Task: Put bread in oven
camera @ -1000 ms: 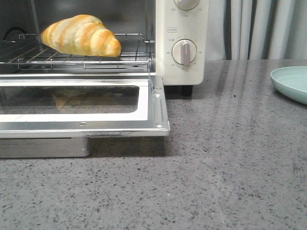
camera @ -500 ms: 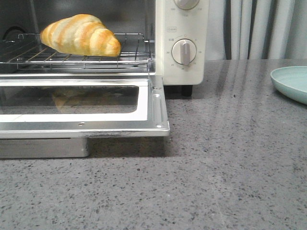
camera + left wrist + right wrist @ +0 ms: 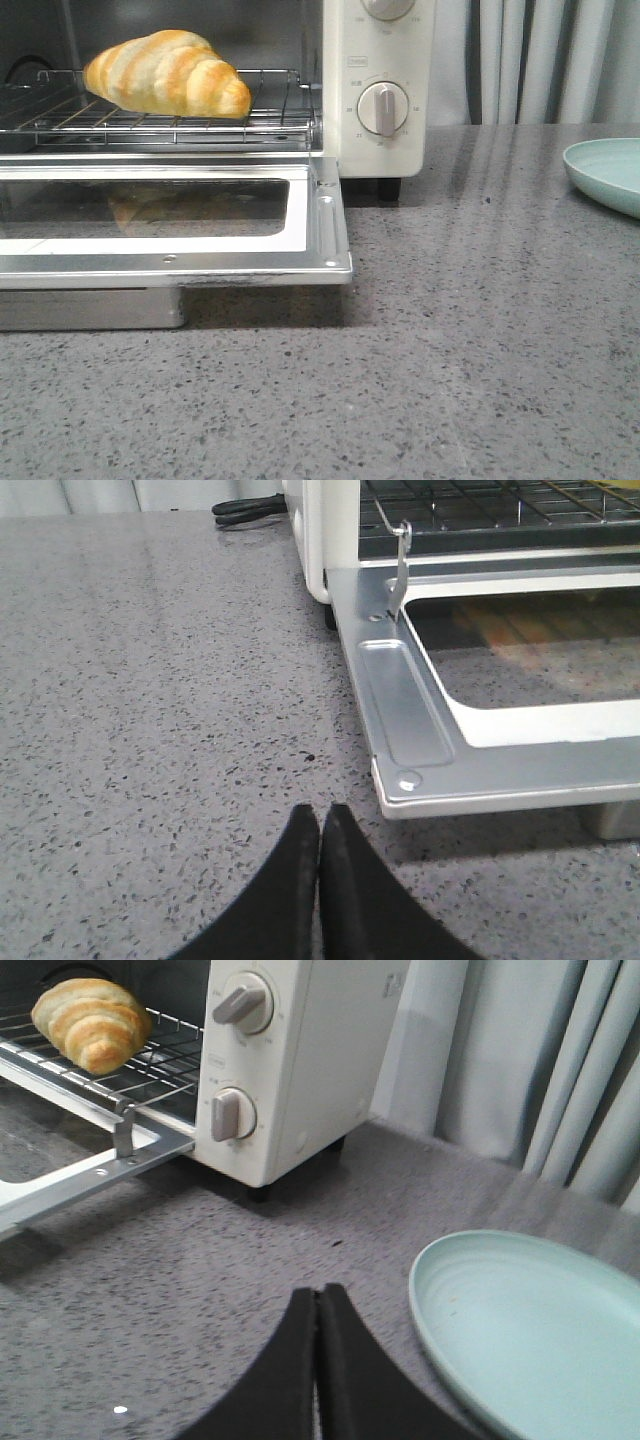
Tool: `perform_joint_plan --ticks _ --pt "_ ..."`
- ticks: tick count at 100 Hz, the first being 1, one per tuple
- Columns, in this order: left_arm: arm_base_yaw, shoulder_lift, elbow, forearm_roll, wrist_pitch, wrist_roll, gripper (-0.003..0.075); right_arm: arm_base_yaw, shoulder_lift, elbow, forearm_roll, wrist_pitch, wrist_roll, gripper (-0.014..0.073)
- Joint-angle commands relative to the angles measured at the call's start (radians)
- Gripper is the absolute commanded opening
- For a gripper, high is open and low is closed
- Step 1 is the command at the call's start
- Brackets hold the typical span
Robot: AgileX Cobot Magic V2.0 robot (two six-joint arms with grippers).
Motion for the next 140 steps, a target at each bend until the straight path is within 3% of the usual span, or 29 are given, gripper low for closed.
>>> perform_joint_plan --ticks 1,17,30,45,67,98,140 --pt "0.002 -0.031 0.024 -0.002 -0.051 -0.011 -0.0021 -0.072 0.022 -0.023 0.125 -0.128 -0.103 -0.0069" --pt "0.002 -0.031 0.024 -0.002 -0.051 -0.011 -0.0021 -0.274 0.022 -0.007 0.458 -0.262 -0.492 -0.0069" --pt "0.002 -0.031 0.024 -0.002 -0.051 -0.011 -0.0021 -0.508 0.025 0.085 0.732 -0.476 -0.67 -0.0069" --pt "0.002 -0.031 0.024 -0.002 -0.051 -0.011 -0.0021 -0.73 0.023 0.264 0.739 -0.817 -0.695 -0.0069" --pt "0.002 -0.031 0.024 -0.004 -0.051 -0.011 -0.0021 -0.876 -0.011 0.258 0.759 -0.6 -0.695 -0.0069" --pt "0.002 -0.029 0.024 -0.004 -0.053 -0.011 -0.0021 -0.885 -0.122 0.258 0.792 -0.262 -0.695 -0.0069" --pt "0.002 -0.029 0.024 -0.004 -0.053 -0.011 -0.0021 -0.885 -0.122 0.258 0.796 -0.255 -0.695 -0.0069"
